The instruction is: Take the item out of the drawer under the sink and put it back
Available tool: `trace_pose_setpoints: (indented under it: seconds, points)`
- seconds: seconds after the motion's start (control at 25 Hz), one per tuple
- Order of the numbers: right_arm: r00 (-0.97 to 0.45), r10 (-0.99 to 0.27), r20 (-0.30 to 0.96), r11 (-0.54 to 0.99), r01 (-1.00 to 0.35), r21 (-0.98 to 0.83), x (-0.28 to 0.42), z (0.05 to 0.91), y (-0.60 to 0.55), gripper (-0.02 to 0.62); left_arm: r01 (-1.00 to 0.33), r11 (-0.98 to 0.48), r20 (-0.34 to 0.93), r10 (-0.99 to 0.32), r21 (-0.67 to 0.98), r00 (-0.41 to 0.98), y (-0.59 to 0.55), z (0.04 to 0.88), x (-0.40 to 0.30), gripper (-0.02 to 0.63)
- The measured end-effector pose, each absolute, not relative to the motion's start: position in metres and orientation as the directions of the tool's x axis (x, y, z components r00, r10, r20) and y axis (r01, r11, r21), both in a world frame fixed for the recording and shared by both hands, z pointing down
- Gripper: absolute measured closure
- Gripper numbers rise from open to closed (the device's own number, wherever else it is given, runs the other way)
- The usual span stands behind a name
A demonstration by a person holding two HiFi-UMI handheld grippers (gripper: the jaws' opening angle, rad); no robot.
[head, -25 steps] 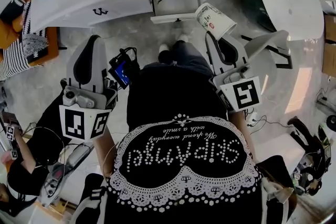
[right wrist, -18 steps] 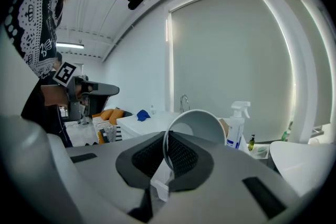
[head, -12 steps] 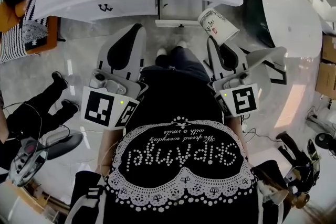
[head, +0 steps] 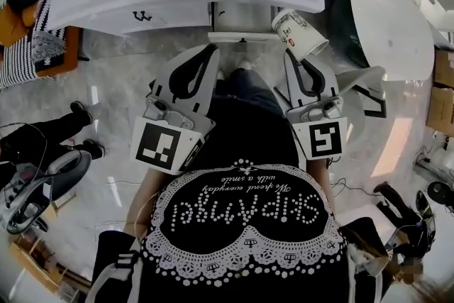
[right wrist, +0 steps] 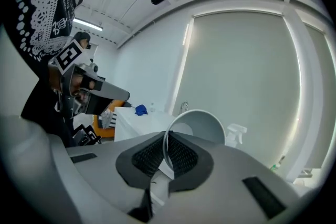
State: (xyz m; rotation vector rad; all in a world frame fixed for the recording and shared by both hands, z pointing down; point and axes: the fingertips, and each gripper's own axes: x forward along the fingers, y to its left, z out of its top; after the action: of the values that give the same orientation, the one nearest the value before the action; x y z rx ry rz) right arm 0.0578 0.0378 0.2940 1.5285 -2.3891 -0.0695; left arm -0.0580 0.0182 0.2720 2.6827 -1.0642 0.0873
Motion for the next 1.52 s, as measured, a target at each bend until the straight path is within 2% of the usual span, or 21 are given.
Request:
trace_pose_setpoints:
  seconds: [0.12,0.28,0.52,1.08,1.52]
  points:
    - [-0.382,-0.885,0.265,0.447,-0.855,0.262,0.061,0.3,0.037,0.571,-0.682,-0.694,0.145,-0.669,0.231,0.729,0.02,0.272,-0.054,0.603]
    - [-0.352,-0.847,0.398,0.506,-0.763,0.403,0.065,0.318,0.037,0.571,-0.685,-0.688,0.156,-0.67,0.239,0.726,0.022,0.274,-0.054,0.603]
    - [-0.328,-0.834,0.444,0.528,-0.706,0.471,0.061,0.331,0.028,0.571,-0.699,-0.669,0.161,-0.683,0.254,0.713,0.02,0.277,-0.061,0.603]
    - [-0.396,-0.751,0.528,0.644,-0.617,0.452,0.047,0.362,-0.001,0.571,-0.785,-0.544,0.187,-0.773,0.297,0.606,0.002,0.284,-0.082,0.603]
    - [-0.431,-0.704,0.565,0.701,-0.553,0.451,0.067,0.37,-0.017,0.571,-0.79,-0.525,0.233,-0.764,0.318,0.602,-0.009,0.292,-0.047,0.603]
